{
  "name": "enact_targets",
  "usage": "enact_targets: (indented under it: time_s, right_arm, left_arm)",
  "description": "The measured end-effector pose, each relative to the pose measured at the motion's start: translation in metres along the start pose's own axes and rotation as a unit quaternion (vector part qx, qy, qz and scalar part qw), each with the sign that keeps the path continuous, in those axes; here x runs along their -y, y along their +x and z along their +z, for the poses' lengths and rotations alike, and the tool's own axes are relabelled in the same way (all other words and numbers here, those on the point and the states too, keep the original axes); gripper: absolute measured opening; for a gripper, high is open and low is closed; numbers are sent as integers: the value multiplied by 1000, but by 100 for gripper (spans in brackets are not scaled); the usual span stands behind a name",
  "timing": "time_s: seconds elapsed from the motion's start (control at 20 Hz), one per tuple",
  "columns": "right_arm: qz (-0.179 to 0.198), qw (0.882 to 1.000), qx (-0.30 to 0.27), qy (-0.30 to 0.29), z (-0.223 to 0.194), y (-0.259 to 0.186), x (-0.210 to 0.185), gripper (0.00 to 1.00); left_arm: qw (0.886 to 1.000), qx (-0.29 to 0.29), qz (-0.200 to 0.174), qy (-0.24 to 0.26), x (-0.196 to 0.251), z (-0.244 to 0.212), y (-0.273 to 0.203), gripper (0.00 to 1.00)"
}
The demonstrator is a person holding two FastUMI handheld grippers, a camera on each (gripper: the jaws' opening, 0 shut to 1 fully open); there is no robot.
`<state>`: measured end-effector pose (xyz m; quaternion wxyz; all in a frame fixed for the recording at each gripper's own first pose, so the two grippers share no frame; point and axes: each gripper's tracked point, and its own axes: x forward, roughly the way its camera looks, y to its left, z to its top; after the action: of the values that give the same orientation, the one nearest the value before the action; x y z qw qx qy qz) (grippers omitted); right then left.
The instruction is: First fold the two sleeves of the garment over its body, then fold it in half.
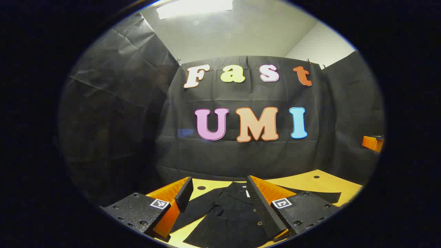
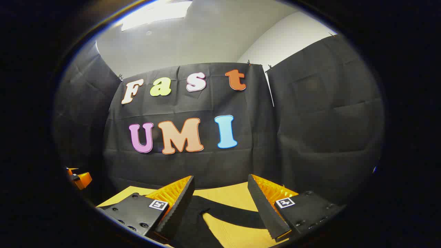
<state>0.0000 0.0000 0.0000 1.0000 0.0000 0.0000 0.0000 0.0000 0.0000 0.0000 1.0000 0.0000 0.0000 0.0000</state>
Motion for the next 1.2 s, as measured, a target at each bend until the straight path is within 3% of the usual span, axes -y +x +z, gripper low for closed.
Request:
enact_targets:
  time_s: [0.2, 0.25, 0.4, 1.2]
  right_arm:
    - [-6, 1000, -5, -4, -3, -1, 2, 94]
    - [-5, 1000, -6, -4, -2, 0, 2, 100]
    - [-2, 1000, -7, -3, -4, 2, -1, 94]
    - [0, 1000, -13, -4, -5, 13, 1, 94]
  left_arm:
    - [1000, -11, 3, -8, -3, -6, 1, 92]
    - [1000, -12, 5, -8, -5, -7, 1, 92]
    - [1000, -17, 13, -6, -9, -11, 1, 92]
    - [1000, -15, 25, -3, -9, -5, 3, 92]
